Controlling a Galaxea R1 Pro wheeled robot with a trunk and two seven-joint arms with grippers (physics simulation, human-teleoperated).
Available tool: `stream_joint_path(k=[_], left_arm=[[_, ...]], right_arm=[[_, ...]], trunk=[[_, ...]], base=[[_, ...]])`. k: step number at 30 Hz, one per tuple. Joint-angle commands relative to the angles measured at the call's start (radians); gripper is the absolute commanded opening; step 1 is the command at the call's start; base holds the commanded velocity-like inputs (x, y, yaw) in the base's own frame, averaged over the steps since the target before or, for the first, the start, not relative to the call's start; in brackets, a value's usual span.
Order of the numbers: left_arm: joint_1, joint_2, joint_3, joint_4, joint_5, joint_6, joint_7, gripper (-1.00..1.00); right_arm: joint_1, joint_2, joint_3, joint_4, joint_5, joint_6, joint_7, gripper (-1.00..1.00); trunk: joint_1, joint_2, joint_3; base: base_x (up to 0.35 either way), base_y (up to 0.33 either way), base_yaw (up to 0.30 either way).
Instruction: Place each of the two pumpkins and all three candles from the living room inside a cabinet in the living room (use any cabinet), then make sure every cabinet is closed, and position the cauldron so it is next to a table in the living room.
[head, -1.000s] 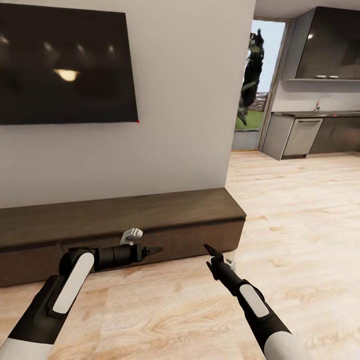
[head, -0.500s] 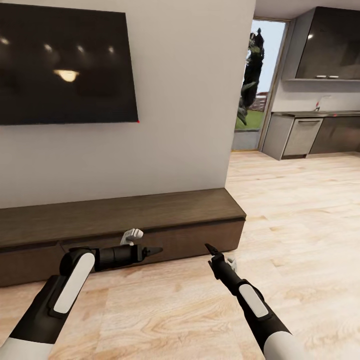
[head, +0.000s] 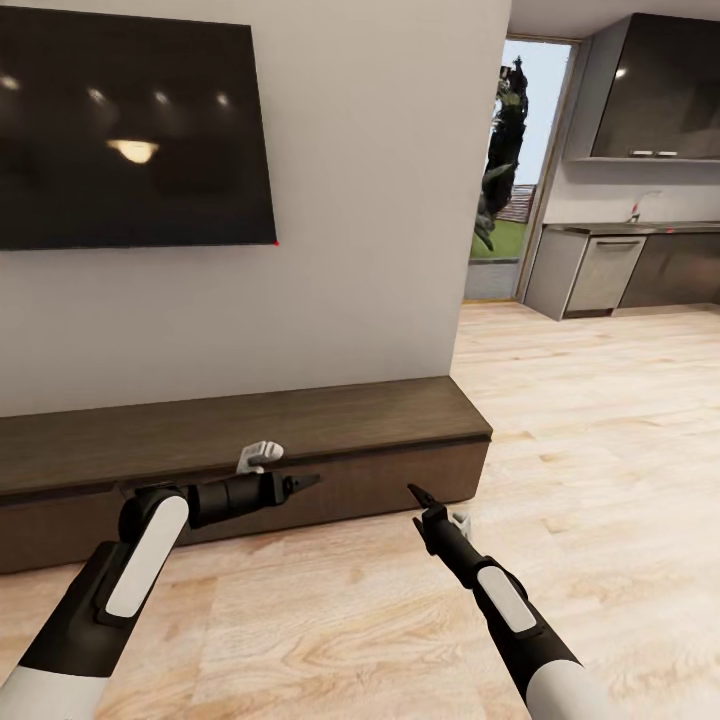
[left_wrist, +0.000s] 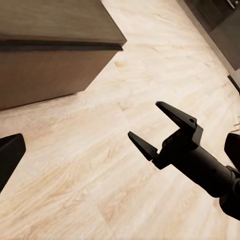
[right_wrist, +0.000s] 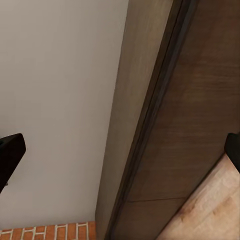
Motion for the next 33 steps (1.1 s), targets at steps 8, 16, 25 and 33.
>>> stream_joint_path(k=[8,16,25,33], left_arm=[[-0.001,0.001,0.0,0.0,-0.006,-0.043,0.039,1.0],[0.013,-0.012,0.003,0.034,-0.025,-0.051,0.083,1.0],[0.015,-0.015,0.003,0.083,-0.033,-0.051,0.262,1.0],[0.016,-0.014,0.002,0.079,-0.028,-0.055,0.253,1.0]], right_arm=[[0.0,0.001,-0.003,0.0,-0.009,0.008,0.001,1.0],[0.034,-0.012,0.031,-0.007,0.023,-0.006,-0.032,1.0],[0.02,-0.012,0.077,-0.006,0.214,-0.008,-0.325,1.0],[0.016,-0.013,0.08,-0.007,0.264,-0.007,-0.331,1.0]], trunk=[[0.0,0.0,-0.001],[0.0,0.0,-0.001],[0.0,0.0,-0.001],[0.0,0.0,-0.001]], base=[[0.0,0.0,0.0],[0.0,0.0,0.0],[0.0,0.0,0.0],[-0.002,0.0,0.0]])
